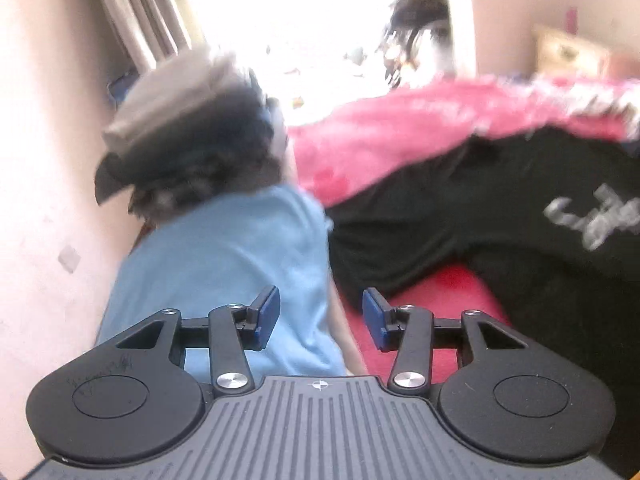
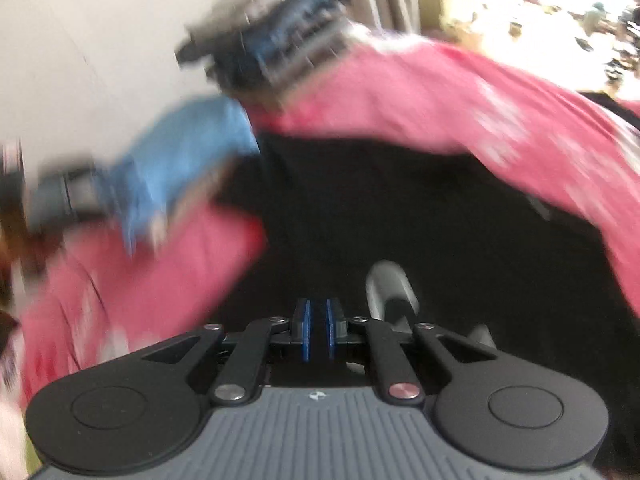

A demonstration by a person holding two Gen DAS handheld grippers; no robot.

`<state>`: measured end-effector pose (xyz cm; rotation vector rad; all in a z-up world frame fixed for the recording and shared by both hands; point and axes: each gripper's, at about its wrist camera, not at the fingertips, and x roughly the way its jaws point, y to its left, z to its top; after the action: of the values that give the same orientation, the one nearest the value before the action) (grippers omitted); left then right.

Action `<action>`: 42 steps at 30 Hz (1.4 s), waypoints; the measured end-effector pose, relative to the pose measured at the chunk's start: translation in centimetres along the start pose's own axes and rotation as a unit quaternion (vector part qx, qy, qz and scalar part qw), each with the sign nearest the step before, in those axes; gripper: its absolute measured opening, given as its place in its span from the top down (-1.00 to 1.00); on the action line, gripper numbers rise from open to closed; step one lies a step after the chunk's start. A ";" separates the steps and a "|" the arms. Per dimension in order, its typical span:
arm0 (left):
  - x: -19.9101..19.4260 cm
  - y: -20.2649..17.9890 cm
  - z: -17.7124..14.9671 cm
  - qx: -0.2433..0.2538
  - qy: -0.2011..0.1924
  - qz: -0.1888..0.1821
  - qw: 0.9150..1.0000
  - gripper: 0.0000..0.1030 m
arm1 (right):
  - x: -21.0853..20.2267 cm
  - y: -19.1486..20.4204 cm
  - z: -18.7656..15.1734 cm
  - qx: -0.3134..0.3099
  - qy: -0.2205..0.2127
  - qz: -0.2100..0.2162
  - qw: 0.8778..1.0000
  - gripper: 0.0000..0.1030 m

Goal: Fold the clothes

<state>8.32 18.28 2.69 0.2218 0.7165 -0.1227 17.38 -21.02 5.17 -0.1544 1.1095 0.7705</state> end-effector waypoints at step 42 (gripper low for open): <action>-5.3 -8.9 -11.4 0.105 0.299 -0.263 0.911 0.11 | -6.7 3.5 -33.3 0.196 0.070 0.000 0.978 0.70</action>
<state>-4.57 12.60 -3.59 0.2708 1.3704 -0.6716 -11.16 -37.59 -3.69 0.1268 1.3735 0.5331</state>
